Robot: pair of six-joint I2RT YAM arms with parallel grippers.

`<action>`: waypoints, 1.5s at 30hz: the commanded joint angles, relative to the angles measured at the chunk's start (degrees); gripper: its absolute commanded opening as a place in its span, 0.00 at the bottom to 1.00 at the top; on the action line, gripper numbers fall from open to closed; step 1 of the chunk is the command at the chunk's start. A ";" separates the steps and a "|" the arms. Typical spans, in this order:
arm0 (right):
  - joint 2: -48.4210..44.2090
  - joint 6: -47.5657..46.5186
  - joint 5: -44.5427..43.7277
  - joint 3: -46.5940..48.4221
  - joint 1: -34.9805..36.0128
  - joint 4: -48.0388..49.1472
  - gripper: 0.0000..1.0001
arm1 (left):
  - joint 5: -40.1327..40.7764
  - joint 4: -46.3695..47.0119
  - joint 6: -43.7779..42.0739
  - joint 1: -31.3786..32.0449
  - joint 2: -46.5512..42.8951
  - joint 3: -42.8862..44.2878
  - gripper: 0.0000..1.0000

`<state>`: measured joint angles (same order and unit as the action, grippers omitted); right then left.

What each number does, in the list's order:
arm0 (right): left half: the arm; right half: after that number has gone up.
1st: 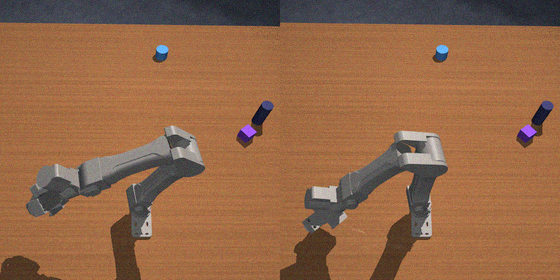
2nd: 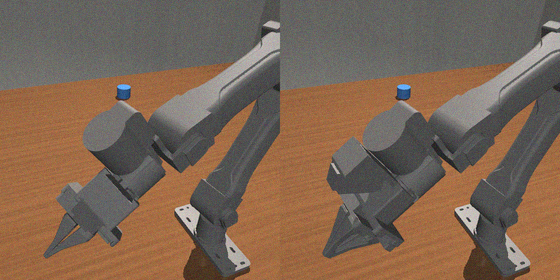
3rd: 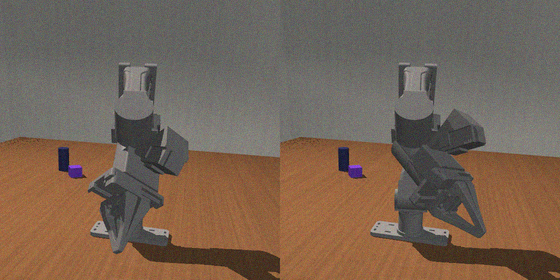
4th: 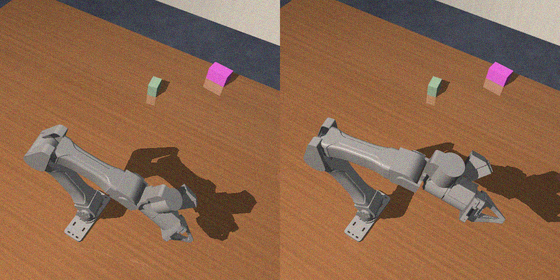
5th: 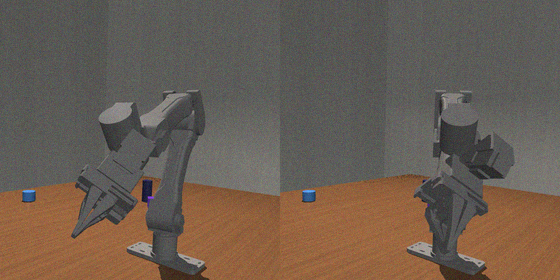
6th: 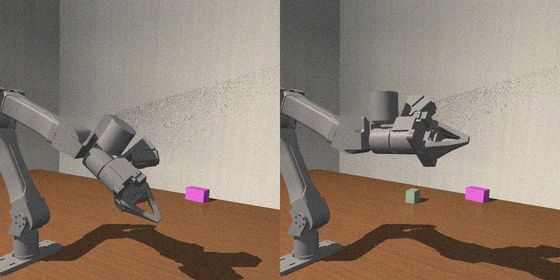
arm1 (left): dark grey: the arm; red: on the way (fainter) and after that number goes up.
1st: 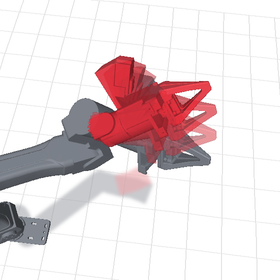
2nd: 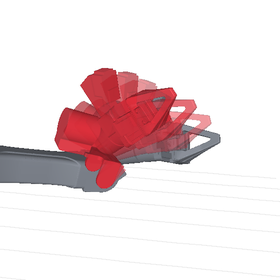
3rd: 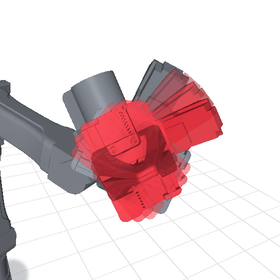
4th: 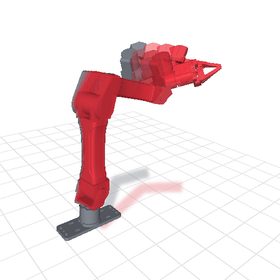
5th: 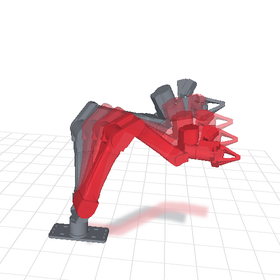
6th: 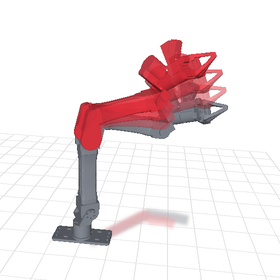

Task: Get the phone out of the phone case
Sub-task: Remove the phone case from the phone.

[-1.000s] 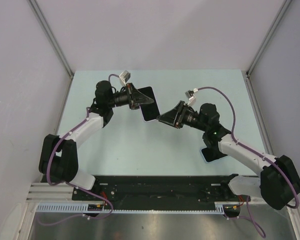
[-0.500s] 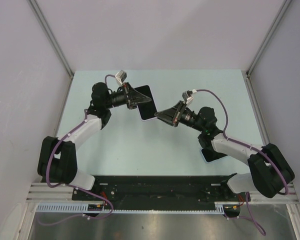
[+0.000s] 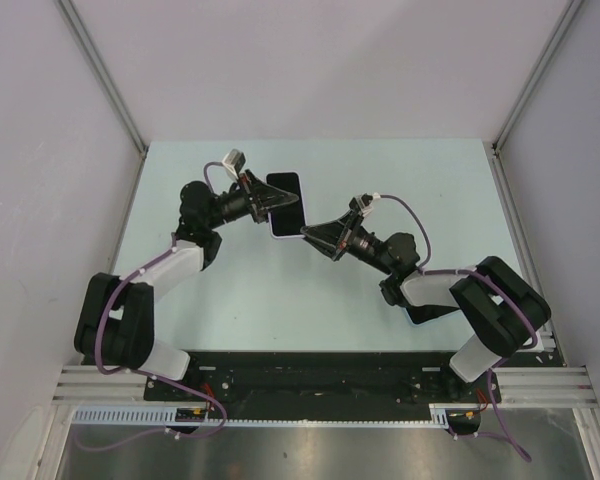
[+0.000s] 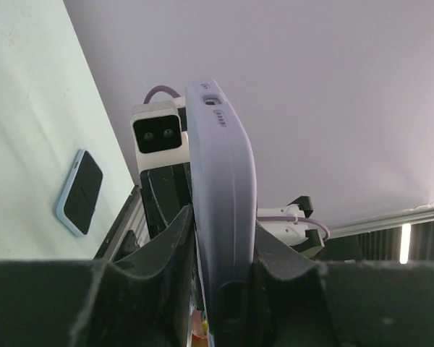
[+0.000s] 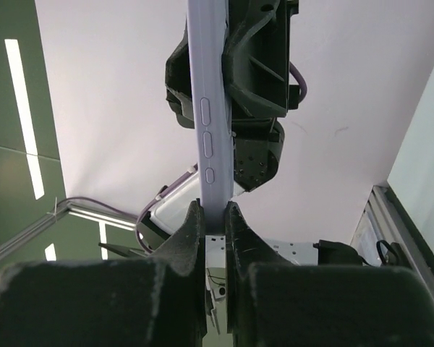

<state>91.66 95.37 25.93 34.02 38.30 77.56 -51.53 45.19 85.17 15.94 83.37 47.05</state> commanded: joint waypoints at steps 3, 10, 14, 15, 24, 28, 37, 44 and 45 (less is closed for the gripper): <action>1.68 2.80 -0.01 -0.62 1.25 13.32 0.00 | 0.72 19.13 8.60 1.72 -0.32 -0.37 0.28; -0.42 1.58 -0.18 -2.20 -0.59 14.20 0.00 | 2.13 27.22 14.23 1.55 1.88 -1.87 0.00; -3.94 -2.11 1.49 0.25 -1.74 14.20 0.00 | 3.53 33.55 19.58 1.63 2.85 -3.01 0.00; -4.46 -2.64 2.27 0.87 -1.92 14.20 0.00 | 3.80 34.69 20.12 1.63 2.85 -3.36 0.00; -10.53 -14.75 7.80 6.41 -0.95 14.20 0.00 | 7.67 34.18 26.36 3.48 -1.10 1.37 0.00; -11.24 -17.67 11.59 7.64 -1.83 14.20 0.00 | 6.79 32.94 27.42 4.09 -1.90 3.14 0.00; -9.83 -21.45 16.07 8.17 -3.06 14.20 0.00 | 7.58 33.56 29.97 8.83 -4.97 1.38 0.00; -8.87 -24.00 21.96 8.17 -4.11 14.20 0.00 | 8.64 30.04 29.09 10.77 -9.72 0.15 0.00; -8.69 -24.53 22.58 8.17 -4.20 14.20 0.00 | 8.72 30.22 29.44 10.95 -9.81 0.24 0.00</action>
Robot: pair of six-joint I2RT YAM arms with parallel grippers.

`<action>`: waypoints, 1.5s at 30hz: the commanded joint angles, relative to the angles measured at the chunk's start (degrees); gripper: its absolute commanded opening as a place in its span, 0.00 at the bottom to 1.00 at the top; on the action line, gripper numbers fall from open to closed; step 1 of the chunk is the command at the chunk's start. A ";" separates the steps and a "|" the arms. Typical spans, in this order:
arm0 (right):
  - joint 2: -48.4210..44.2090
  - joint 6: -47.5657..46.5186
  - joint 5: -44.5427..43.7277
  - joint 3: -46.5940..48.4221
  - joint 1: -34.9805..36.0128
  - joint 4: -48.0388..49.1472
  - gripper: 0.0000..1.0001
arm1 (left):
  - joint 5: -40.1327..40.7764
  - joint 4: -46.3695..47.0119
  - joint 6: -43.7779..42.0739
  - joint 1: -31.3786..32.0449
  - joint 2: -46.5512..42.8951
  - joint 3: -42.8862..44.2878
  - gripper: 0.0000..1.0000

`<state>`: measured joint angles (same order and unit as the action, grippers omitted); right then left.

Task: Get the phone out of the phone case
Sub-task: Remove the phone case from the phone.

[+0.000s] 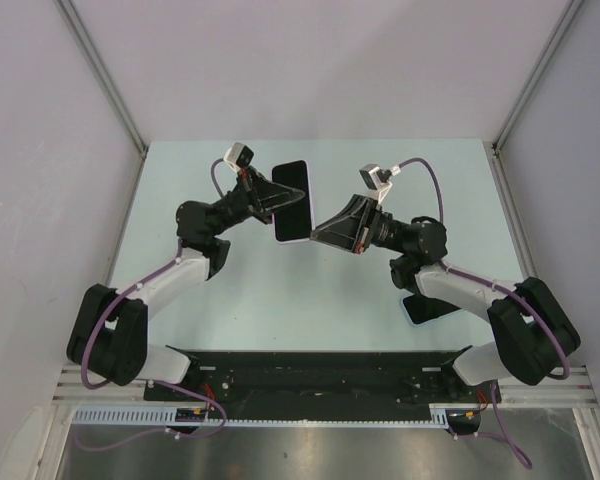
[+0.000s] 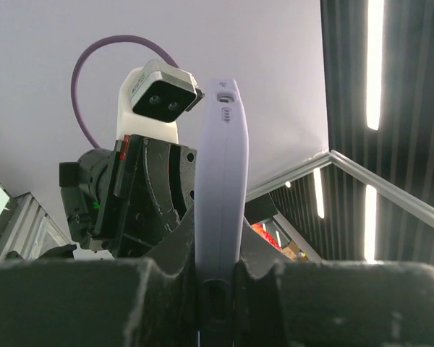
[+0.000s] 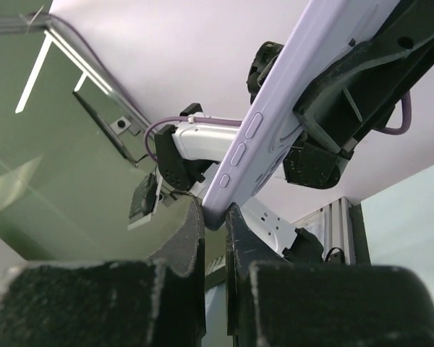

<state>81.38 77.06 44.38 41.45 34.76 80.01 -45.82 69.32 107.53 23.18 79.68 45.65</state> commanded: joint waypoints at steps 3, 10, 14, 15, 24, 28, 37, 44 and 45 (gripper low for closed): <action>2.11 -7.18 6.33 0.74 -1.10 11.75 0.00 | 2.50 6.71 7.70 4.42 -6.03 2.86 0.00; 3.08 -7.62 9.32 1.61 -2.15 11.75 0.00 | 2.58 8.11 8.75 5.38 -5.50 1.64 0.00; 3.61 -7.80 9.84 1.79 -2.77 11.75 0.00 | 2.76 8.81 8.93 6.26 -4.98 2.51 0.00; 3.87 -7.89 10.11 1.79 -2.86 11.75 0.00 | 2.67 8.82 8.93 6.44 -4.89 2.78 0.00; 4.75 -8.15 12.66 2.58 -4.44 11.75 0.00 | 1.70 10.13 9.72 8.72 -3.57 4.27 0.00; 5.62 -8.15 14.76 3.46 -4.97 11.75 0.00 | 1.26 10.92 10.25 8.90 -3.92 4.36 0.00; 8.53 -7.54 18.55 6.80 -5.76 11.75 0.00 | 0.03 11.19 10.42 9.69 -4.97 5.42 0.00; 10.46 -7.45 20.57 7.24 -5.93 11.75 0.00 | -1.11 11.72 10.78 9.78 -4.97 6.99 0.00; 10.64 -7.36 20.83 7.33 -6.11 11.75 0.00 | -1.20 11.80 10.95 9.95 -5.06 7.17 0.00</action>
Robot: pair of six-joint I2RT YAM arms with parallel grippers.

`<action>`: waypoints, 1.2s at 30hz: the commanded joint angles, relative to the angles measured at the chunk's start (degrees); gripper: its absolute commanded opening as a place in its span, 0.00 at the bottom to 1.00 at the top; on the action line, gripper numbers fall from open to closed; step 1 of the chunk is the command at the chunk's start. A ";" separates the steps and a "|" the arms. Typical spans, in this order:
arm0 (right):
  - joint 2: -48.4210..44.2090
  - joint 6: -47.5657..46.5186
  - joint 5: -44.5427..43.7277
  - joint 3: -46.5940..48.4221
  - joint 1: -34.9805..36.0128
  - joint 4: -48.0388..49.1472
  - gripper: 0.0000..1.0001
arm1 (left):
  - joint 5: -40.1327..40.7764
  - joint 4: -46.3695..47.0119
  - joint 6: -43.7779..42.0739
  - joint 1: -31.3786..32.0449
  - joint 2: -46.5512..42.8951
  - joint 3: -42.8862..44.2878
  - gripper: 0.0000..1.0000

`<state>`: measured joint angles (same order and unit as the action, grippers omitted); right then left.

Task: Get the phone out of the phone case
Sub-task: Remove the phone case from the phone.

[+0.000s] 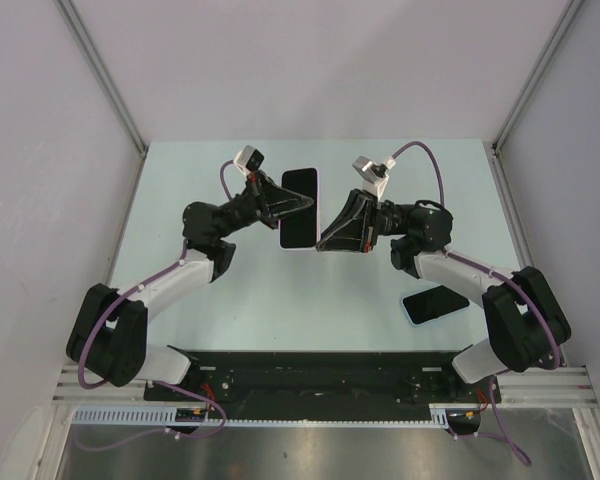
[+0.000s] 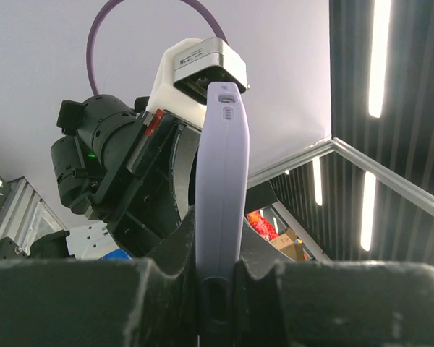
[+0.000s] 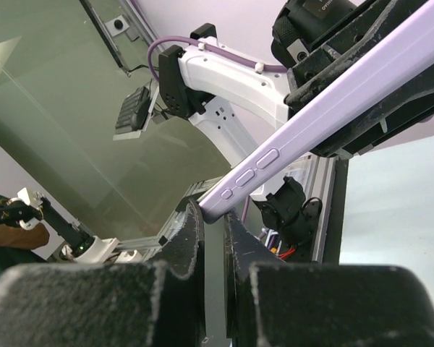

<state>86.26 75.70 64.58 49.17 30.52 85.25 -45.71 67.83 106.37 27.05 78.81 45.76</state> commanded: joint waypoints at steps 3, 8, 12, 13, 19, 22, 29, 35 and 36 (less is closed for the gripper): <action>6.11 -5.65 1.43 -0.39 -2.92 6.50 0.00 | -2.10 13.73 12.46 6.09 -4.19 8.03 0.00; 7.08 -5.30 2.22 -0.39 -4.77 6.42 0.00 | -2.71 14.43 12.73 6.09 -4.10 9.17 0.00; 8.40 -5.39 2.31 -0.39 -6.44 6.42 0.00 | -2.54 15.05 13.25 6.17 -4.36 9.17 0.00; 8.66 -5.65 2.48 -0.30 -6.79 6.42 0.00 | -2.54 15.22 13.34 6.17 -4.45 9.09 0.00; 11.38 -6.18 1.96 -0.39 -8.11 6.42 0.00 | -2.80 15.93 13.60 6.53 -4.45 9.79 0.00; 12.35 -6.09 0.73 -0.39 -8.63 6.33 0.00 | -2.80 16.10 13.43 6.70 -4.45 10.23 0.00; 9.03 -13.44 -7.17 -0.39 -7.07 -10.59 0.00 | -2.71 16.28 12.90 7.14 -4.10 10.49 0.00; 0.85 -25.78 -20.17 -0.39 -4.33 -40.49 0.00 | -2.63 16.63 12.55 7.23 -3.92 10.58 0.00; 0.32 -26.04 -22.63 -0.39 -4.16 -43.91 0.00 | -2.63 16.89 12.64 7.32 -3.92 10.58 0.00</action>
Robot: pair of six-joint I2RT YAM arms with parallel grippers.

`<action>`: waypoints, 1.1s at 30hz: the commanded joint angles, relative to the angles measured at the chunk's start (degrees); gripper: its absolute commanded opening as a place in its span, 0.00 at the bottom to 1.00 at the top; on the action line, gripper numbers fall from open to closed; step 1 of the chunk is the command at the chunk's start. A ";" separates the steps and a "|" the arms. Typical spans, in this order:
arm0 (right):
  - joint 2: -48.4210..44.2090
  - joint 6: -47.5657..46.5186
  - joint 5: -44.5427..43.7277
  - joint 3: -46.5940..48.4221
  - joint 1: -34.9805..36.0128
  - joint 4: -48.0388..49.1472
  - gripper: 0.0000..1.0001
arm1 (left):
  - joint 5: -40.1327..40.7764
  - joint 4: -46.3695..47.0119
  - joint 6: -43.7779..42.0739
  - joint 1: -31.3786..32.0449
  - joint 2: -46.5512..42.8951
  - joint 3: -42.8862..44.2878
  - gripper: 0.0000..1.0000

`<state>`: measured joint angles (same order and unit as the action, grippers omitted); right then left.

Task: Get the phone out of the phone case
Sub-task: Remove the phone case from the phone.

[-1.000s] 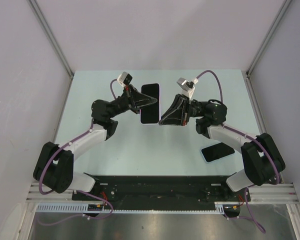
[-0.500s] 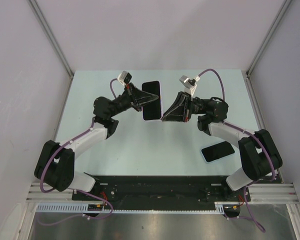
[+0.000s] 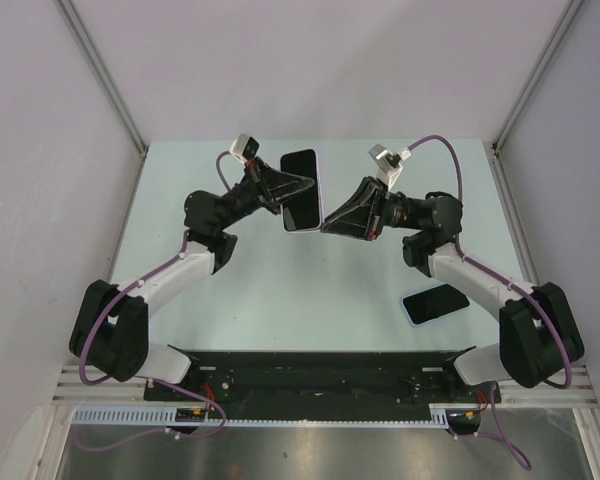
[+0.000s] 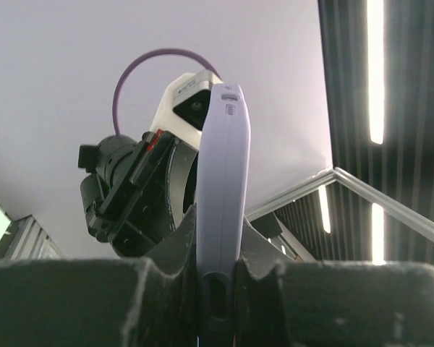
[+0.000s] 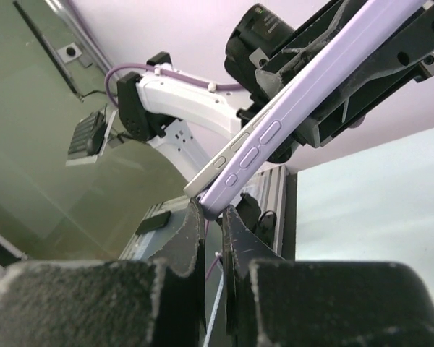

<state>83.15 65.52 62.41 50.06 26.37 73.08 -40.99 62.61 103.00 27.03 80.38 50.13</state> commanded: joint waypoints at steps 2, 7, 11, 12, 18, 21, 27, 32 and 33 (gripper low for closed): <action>2.63 -14.81 -23.29 -1.20 0.00 -35.70 0.00 | -7.35 22.47 15.92 7.34 -5.41 6.38 0.00; 2.80 -12.87 -31.99 -0.06 0.96 -48.54 0.00 | -7.43 23.00 15.48 7.78 -5.67 7.17 0.00; 3.42 -12.17 -38.93 1.70 2.54 -56.98 0.00 | -7.43 22.91 14.86 8.22 -6.02 7.26 0.00; 3.85 -10.77 -41.73 1.97 2.72 -59.69 0.00 | -7.44 22.91 14.69 8.48 -6.11 7.35 0.00; 4.21 -5.14 -47.99 2.58 4.48 -60.34 0.04 | -7.96 22.56 13.54 9.36 -6.37 6.65 0.00; 4.82 -5.40 -50.62 5.56 5.88 -62.09 0.15 | -8.05 22.64 13.19 9.62 -6.46 5.51 0.00; 8.68 -5.84 -52.13 11.01 8.95 -63.32 0.17 | -9.19 19.76 9.60 9.89 -6.90 2.87 0.00; 11.15 -6.89 -51.34 13.65 10.81 -63.15 0.19 | -10.51 11.50 2.22 10.15 -8.13 0.85 0.00; 11.85 -7.15 -51.08 14.61 11.07 -63.23 0.19 | -11.12 10.44 1.42 10.15 -8.22 0.85 0.00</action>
<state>81.30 64.16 32.84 64.20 33.98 25.69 -23.92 59.77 102.32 24.49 79.57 49.28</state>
